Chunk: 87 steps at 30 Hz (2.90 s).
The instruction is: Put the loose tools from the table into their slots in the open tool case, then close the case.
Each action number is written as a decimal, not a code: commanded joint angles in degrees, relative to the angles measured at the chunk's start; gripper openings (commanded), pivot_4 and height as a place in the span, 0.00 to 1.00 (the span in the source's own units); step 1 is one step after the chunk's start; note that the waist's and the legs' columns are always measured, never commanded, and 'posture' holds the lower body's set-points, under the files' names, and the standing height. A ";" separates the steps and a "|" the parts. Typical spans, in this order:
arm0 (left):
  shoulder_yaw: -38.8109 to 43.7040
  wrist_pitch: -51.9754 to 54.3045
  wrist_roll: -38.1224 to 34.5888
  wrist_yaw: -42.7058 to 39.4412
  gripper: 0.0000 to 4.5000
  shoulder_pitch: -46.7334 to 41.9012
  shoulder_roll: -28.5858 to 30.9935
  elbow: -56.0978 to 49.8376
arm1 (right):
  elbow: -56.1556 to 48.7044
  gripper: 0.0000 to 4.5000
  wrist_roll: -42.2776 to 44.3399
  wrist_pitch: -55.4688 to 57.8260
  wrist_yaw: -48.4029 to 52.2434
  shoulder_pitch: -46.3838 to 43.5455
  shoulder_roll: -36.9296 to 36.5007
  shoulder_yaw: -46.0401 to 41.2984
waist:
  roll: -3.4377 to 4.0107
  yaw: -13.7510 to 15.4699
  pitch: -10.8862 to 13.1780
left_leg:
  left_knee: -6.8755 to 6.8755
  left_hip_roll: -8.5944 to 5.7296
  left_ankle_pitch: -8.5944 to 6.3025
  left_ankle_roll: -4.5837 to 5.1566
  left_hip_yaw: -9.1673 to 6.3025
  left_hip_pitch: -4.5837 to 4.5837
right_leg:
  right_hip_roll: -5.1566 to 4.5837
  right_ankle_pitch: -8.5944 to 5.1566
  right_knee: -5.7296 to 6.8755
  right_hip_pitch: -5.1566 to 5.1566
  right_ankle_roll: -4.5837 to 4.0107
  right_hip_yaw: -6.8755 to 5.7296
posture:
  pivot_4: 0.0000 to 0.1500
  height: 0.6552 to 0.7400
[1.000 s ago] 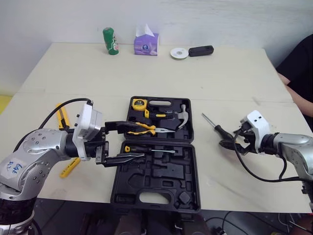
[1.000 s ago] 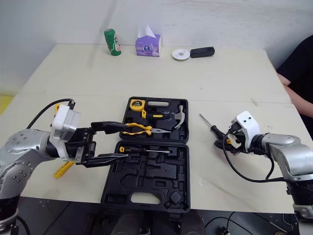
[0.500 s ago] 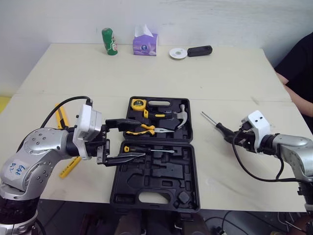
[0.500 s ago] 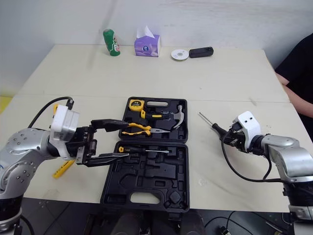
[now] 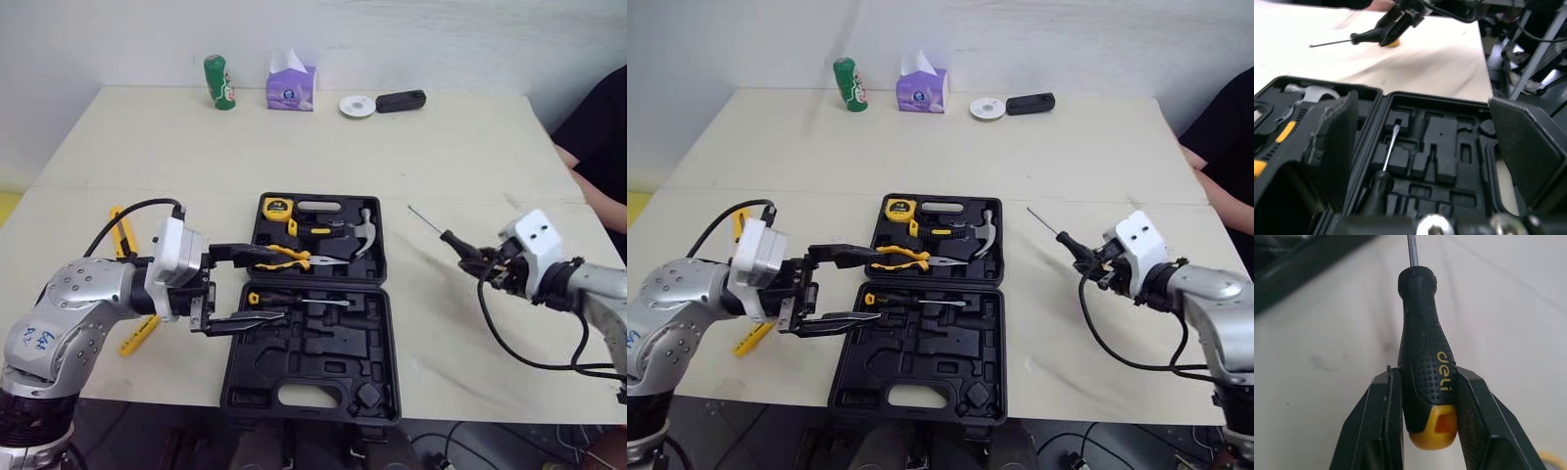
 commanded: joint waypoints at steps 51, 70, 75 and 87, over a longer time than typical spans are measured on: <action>5.04 -9.26 8.24 -3.02 1.00 15.84 3.01 2.24 | -17.91 0.22 -7.76 14.99 10.98 -19.62 3.14 36.52 | -0.06 0.14 0.08 | 0.04 0.01 -0.22 0.02 -0.15 -0.15 | -0.13 0.00 -0.12 -0.08 -0.01 -0.08 | 1.00 1.00; 4.53 -8.96 8.84 -1.85 1.00 16.03 2.61 2.79 | -17.07 0.97 -6.26 15.40 12.75 -20.18 2.25 33.88 | -0.07 0.14 0.07 | 0.03 0.01 -0.23 0.01 -0.16 -0.15 | -0.13 0.00 -0.12 -0.08 -0.01 -0.08 | 1.00 1.00; 4.04 -9.22 9.04 -1.22 1.00 14.89 1.83 3.27 | -15.63 0.97 -4.31 15.67 14.53 -20.52 1.53 31.06 | -0.07 0.16 0.07 | 0.03 0.01 -0.23 0.02 -0.16 -0.15 | -0.13 0.00 -0.13 -0.08 -0.01 -0.08 | 1.00 1.00; 3.66 -9.08 6.33 0.08 1.00 11.57 -2.21 2.07 | -11.60 0.97 8.54 7.33 18.03 -10.39 6.19 13.55 | -0.12 0.31 0.08 | 0.03 0.01 -0.23 0.07 -0.16 -0.15 | -0.12 0.00 -0.13 0.01 0.00 -0.12 | 1.00 1.00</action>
